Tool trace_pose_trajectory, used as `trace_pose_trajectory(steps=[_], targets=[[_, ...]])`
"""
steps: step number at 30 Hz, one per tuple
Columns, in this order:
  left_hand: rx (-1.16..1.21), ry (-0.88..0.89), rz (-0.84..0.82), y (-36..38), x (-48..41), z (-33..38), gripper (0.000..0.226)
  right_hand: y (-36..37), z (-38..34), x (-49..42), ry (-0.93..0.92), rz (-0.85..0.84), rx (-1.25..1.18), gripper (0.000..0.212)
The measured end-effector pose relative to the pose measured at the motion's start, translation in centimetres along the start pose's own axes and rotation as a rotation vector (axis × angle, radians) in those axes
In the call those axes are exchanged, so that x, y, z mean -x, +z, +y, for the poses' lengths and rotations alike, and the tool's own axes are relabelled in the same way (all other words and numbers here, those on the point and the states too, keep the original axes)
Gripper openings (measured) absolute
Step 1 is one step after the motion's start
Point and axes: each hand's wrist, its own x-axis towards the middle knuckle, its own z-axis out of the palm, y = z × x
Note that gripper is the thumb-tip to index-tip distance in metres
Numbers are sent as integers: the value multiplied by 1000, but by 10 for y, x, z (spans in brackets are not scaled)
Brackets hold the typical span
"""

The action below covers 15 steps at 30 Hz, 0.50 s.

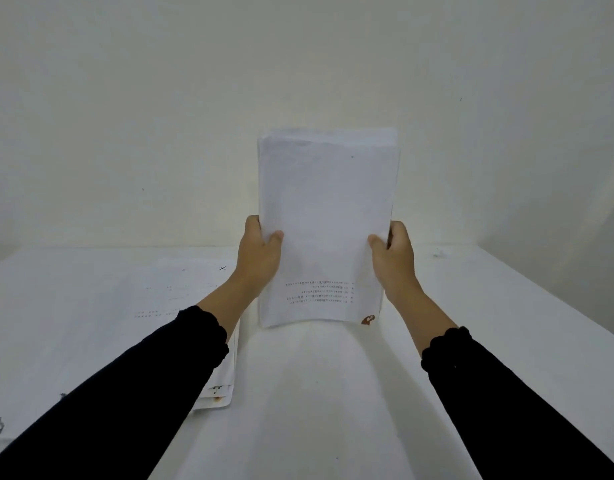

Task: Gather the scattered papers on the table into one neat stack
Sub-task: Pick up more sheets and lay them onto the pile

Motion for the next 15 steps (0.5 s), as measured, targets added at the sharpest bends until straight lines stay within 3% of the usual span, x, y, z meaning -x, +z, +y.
trace_pose_trajectory(steps=[3,7,11,15], targets=[[71,25,30,-3,-3,10,17,-1,-11,-1,-35,24,-35,14],[109,-84,32,-8,1,4,32,-1,-5,4,20,15,-47,20],[35,-183,-12,-6,11,-10,19,6,8,14,78,19,9,10],[22,-133,18,-6,7,2,26,10,-3,12,12,44,18,11]])
